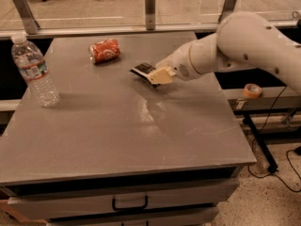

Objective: Move rxbar chocolate near coke can

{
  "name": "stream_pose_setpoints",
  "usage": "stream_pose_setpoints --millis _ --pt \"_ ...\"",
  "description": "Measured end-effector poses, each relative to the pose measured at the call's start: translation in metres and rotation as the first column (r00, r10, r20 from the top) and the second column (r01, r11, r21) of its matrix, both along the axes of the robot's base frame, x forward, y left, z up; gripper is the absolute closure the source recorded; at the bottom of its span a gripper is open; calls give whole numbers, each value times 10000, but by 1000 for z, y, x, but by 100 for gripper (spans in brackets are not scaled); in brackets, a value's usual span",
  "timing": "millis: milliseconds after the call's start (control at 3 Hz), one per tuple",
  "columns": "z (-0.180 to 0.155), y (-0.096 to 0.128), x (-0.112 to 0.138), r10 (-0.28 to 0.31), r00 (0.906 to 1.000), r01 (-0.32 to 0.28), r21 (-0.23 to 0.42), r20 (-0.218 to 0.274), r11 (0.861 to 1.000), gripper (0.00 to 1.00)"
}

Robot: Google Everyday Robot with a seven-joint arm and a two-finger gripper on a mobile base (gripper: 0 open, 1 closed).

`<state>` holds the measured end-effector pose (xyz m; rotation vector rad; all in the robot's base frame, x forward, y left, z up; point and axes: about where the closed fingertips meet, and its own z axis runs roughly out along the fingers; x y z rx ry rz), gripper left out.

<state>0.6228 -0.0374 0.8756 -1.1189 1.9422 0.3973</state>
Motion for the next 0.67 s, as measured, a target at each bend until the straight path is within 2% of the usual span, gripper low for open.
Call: stream_pose_setpoints --millis 333,667 --pt "-3 26 26 325 9994 -325 -72 127 9994 82" --pt "-3 54 48 660 9976 -661 19 200 9978 58"
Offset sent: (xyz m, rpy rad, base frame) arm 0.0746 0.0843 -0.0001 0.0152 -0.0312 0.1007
